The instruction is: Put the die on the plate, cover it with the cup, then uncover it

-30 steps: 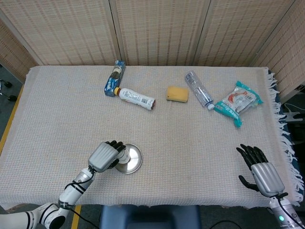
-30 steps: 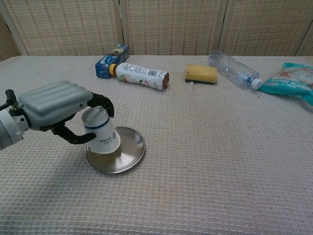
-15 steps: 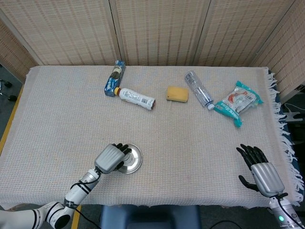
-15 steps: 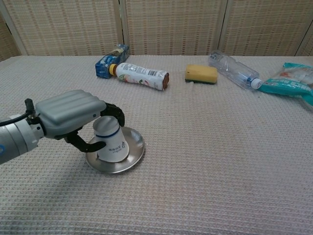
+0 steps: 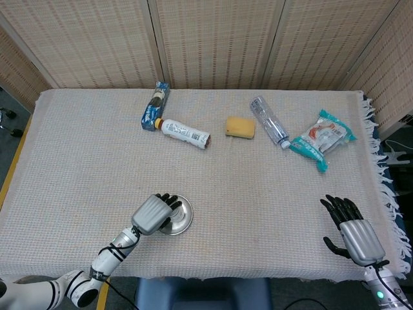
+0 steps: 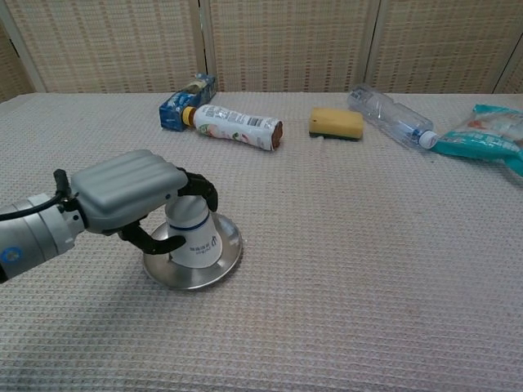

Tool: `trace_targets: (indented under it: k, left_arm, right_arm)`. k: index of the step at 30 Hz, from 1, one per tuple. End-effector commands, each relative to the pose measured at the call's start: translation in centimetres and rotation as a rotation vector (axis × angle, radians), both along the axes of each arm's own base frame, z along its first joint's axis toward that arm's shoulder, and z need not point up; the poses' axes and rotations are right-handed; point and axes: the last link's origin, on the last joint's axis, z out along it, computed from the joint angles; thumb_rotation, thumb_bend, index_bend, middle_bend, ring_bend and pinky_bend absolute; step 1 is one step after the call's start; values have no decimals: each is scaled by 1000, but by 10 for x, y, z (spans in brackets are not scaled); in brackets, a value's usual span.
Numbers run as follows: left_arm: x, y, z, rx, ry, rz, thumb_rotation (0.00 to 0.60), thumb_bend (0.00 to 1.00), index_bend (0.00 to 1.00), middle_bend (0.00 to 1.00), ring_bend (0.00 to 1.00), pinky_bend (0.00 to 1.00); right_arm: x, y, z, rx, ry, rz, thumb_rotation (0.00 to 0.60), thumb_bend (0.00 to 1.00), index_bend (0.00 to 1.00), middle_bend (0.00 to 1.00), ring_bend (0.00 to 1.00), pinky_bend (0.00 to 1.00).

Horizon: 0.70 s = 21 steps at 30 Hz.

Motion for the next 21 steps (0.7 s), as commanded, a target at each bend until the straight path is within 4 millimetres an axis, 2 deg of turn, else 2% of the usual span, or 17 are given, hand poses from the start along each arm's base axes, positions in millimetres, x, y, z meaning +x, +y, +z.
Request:
trace_targets:
  k: [1, 8, 16, 21]
  left_arm:
    - [-7, 6, 3, 60, 46, -4, 600, 400, 415, 507, 370, 632]
    - [-19, 10, 7, 56, 66, 69, 600, 399, 415, 519, 386, 647]
    - [-2, -8, 8, -45, -17, 36, 600, 401, 419, 526, 392, 653]
    - [-1, -9, 5, -57, -17, 34, 600, 402, 422, 526, 392, 654]
  right_arm:
    - [0, 0, 0, 1, 1, 0, 600, 218, 0, 0, 0, 0]
    - [0, 0, -1, 2, 1, 0, 600, 218, 0, 0, 0, 0]
    - [1, 1, -1, 4, 0, 2, 600, 218, 0, 0, 0, 0]
    - [1, 2, 1, -3, -1, 4, 600, 218, 0, 0, 0, 0]
